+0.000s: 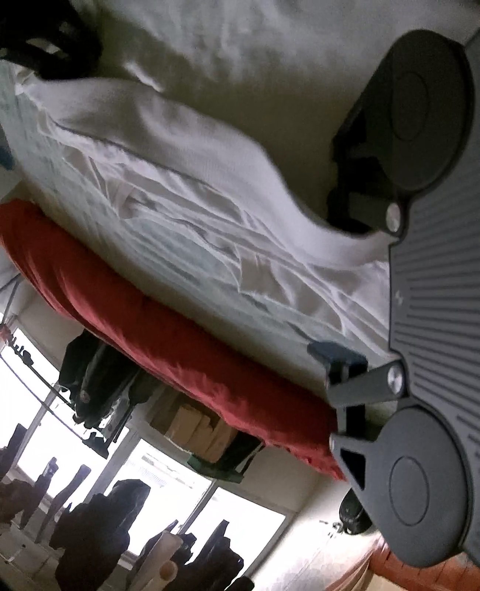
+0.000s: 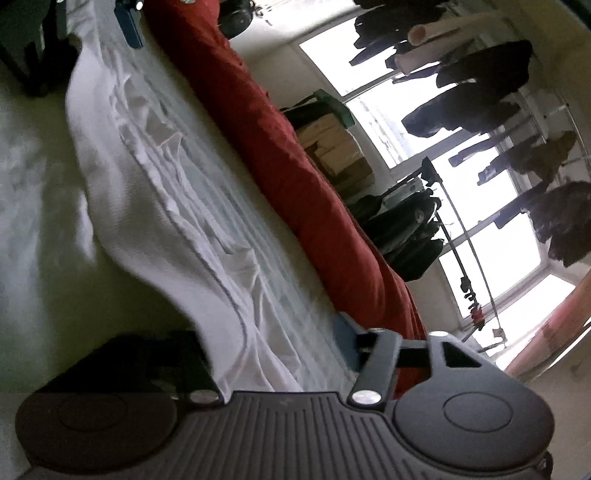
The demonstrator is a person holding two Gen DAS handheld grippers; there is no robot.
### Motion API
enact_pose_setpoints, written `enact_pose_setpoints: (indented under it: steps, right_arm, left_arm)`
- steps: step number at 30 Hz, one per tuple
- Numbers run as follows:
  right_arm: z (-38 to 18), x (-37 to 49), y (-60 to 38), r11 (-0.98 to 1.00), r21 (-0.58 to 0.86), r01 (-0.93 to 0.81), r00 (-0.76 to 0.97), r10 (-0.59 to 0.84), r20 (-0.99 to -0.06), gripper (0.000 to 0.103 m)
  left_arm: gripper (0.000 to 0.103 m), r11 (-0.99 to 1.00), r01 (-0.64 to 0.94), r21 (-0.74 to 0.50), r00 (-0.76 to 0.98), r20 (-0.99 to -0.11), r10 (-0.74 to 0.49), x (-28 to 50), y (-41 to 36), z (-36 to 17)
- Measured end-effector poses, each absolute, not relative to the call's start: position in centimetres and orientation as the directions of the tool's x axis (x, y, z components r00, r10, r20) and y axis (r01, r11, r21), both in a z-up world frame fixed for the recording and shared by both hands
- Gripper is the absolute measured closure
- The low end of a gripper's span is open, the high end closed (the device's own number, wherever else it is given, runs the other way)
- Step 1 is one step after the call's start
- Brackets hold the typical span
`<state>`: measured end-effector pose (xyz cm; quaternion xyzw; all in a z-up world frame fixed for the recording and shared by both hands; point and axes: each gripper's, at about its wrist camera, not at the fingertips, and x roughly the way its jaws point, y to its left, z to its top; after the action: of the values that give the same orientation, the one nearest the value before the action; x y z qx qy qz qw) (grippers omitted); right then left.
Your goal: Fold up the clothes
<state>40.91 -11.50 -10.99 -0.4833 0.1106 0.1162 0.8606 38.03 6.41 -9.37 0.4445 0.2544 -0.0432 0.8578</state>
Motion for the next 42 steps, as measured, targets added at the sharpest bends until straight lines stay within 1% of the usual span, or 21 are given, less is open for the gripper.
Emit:
enact_pose_setpoints:
  steps: [3,8,11,15,18,19,20,22,26,27,31,32,33,35,36,38,40,41,42]
  right_arm:
    - [-10.2,39.8,-12.5,0.531,-0.773,-0.348,0.933,0.113,-0.343,0.032]
    - [-9.2,40.1,-13.4,0.535,-0.733,-0.421,0.899,0.140,-0.415,0.032]
    - [-8.5,40.7,-13.6,0.530,-0.709,-0.466,0.875,0.158,-0.457,0.032]
    - [-7.7,41.8,-14.0,0.526,-0.668,-0.526,0.838,0.185,-0.514,0.029]
    - [-6.6,45.3,-14.5,0.573,-0.550,-0.608,0.765,0.236,-0.600,0.029]
    - [-6.2,46.6,-14.7,0.590,-0.501,-0.633,0.736,0.257,-0.627,0.029]
    - [-5.7,48.3,-15.1,0.619,-0.429,-0.657,0.699,0.288,-0.655,0.029]
    - [-5.7,50.6,-16.0,0.652,-0.291,-0.700,0.620,0.354,-0.700,0.027]
    - [-6.6,54.2,-17.8,0.672,-0.035,-0.740,0.460,0.467,-0.756,0.027]
    - [-6.8,54.6,-18.2,0.669,0.017,-0.743,0.426,0.492,-0.759,0.027]
    - [-5.9,55.6,-19.8,0.629,0.180,-0.757,0.337,0.610,-0.717,0.026]
    - [-5.6,55.8,-20.2,0.614,0.220,-0.758,0.316,0.640,-0.700,0.025]
    - [-5.2,56.1,-20.6,0.599,0.260,-0.757,0.297,0.670,-0.680,0.019]
    - [-4.4,56.3,-21.5,0.583,0.321,-0.746,0.291,0.720,-0.630,0.015]
    - [-4.1,56.5,-21.9,0.592,0.340,-0.731,0.308,0.730,-0.610,0.013]
    - [-3.7,56.8,-22.5,0.622,0.359,-0.696,0.352,0.731,-0.585,0.013]
    - [-3.3,56.6,-22.9,0.642,0.353,-0.681,0.381,0.722,-0.578,0.013]
    - [-3.0,56.1,-23.1,0.633,0.340,-0.695,0.377,0.724,-0.578,0.013]
    - [-2.6,55.5,-23.2,0.624,0.323,-0.712,0.372,0.724,-0.580,0.013]
  left_arm:
    - [0.040,0.609,0.313,0.729,0.856,-0.494,0.150,37.3,6.9,-8.7]
    - [0.039,0.623,0.334,0.708,0.838,-0.525,0.147,36.2,7.7,-7.6]
    - [0.037,0.677,0.357,0.644,0.807,-0.577,0.124,37.5,8.9,-6.8]
    - [0.036,0.747,0.380,0.545,0.760,-0.644,0.083,39.4,10.7,-5.7]
    - [0.035,0.803,0.382,0.458,0.723,-0.690,0.049,41.6,12.1,-5.4]
    - [0.034,0.824,0.377,0.422,0.708,-0.705,0.037,42.6,12.6,-5.4]
    - [0.032,0.842,0.376,0.388,0.691,-0.723,0.024,43.4,13.0,-5.7]
    - [0.030,0.870,0.373,0.322,0.661,-0.751,-0.005,44.6,13.7,-6.2]
    - [0.030,0.907,0.372,0.197,0.635,-0.767,-0.094,46.0,15.2,-5.8]
    - [0.030,0.910,0.373,0.179,0.633,-0.766,-0.109,46.2,15.5,-5.6]
    - [0.030,0.915,0.394,0.089,0.609,-0.771,-0.188,46.5,16.7,-4.5]
    - [0.031,0.916,0.397,0.059,0.605,-0.767,-0.213,46.7,17.1,-4.3]
    - [0.030,0.915,0.402,0.014,0.599,-0.760,-0.252,46.6,17.6,-4.1]
    - [0.030,0.923,0.368,-0.112,0.592,-0.737,-0.326,46.9,19.1,-3.8]
    - [0.028,0.929,0.335,-0.156,0.587,-0.737,-0.335,47.3,19.6,-3.8]
    - [0.028,0.939,0.257,-0.227,0.576,-0.745,-0.338,48.1,20.5,-4.0]
    - [0.028,0.936,0.240,-0.256,0.571,-0.743,-0.349,48.2,20.5,-4.0]
    - [0.027,0.926,0.252,-0.280,0.558,-0.740,-0.375,48.2,20.6,-4.1]
    - [0.022,0.913,0.268,-0.307,0.541,-0.736,-0.407,48.1,20.6,-4.2]
